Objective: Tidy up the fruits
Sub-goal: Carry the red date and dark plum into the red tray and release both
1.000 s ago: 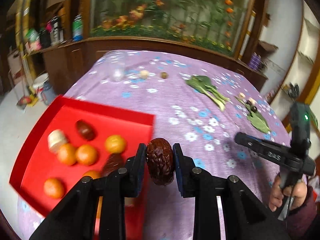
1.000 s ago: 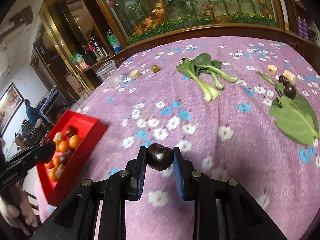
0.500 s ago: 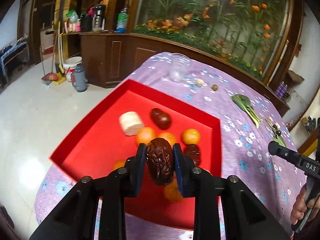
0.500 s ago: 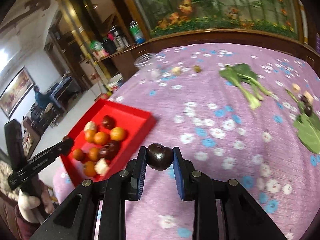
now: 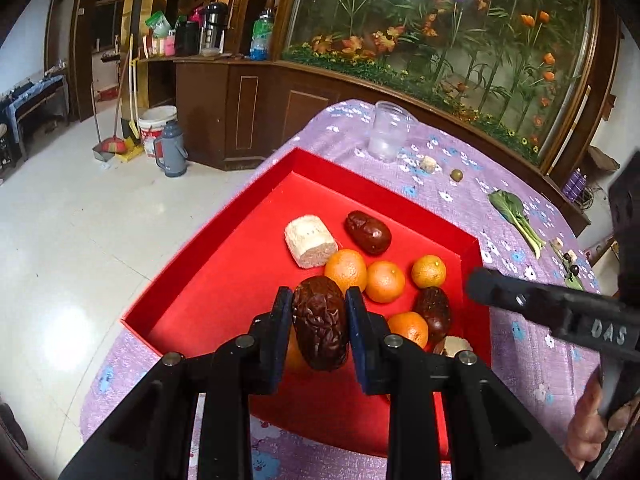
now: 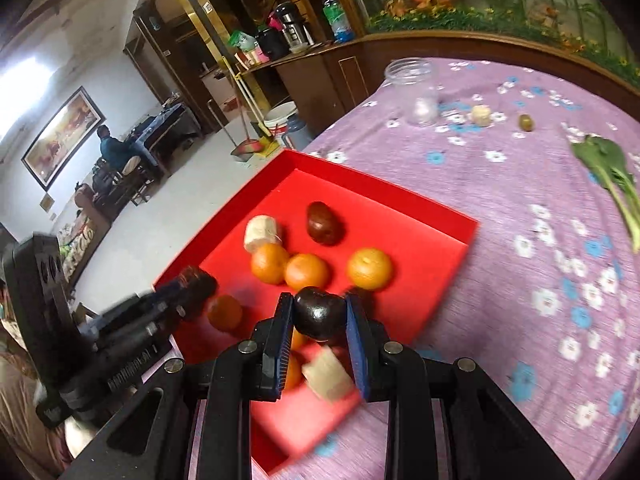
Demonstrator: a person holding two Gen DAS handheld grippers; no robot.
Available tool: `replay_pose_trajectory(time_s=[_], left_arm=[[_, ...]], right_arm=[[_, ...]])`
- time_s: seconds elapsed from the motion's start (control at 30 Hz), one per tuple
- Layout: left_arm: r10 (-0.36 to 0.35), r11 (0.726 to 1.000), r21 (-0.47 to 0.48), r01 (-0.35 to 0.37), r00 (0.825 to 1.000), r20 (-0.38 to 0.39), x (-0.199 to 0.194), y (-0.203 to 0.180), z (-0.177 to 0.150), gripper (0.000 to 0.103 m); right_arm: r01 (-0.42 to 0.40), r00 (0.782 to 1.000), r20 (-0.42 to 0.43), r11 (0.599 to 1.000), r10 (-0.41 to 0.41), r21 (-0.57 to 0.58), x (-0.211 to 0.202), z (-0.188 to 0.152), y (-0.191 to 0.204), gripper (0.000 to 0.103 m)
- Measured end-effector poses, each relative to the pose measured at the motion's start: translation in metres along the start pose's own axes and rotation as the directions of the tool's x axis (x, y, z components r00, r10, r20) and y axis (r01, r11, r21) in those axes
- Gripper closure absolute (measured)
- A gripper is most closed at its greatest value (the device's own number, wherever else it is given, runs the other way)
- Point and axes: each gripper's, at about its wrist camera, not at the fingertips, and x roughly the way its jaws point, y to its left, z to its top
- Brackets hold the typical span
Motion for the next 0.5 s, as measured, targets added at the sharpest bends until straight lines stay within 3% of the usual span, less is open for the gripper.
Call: replay_pose_trajectory(time_s=[0.33,0.4,0.5], left_arm=[[-0.038,0.999,-0.002,0.038,0.999,-0.033,0.012,-0.001,-0.002,0.074],[-0.043,0.999,0.002,0.043,0.999,-0.032,0.011,-0.002,-0.002,0.059],[-0.042,0.999,0.006,0.042,0.999,-0.023,0.008,-0.003,-0.002,0.045]], right_arm=[[0.045,0.998,-0.043,0.999,-0.044,0.006,0.043,0.020,0.006,0.074],[0.056,0.998,-0.043,0.998,-0.055,0.004,0.047,0.020,0.007,0.073],[0.052,0.998,-0.040,0.999,-0.052,0.010,0.049,0.020,0.008,0.073]])
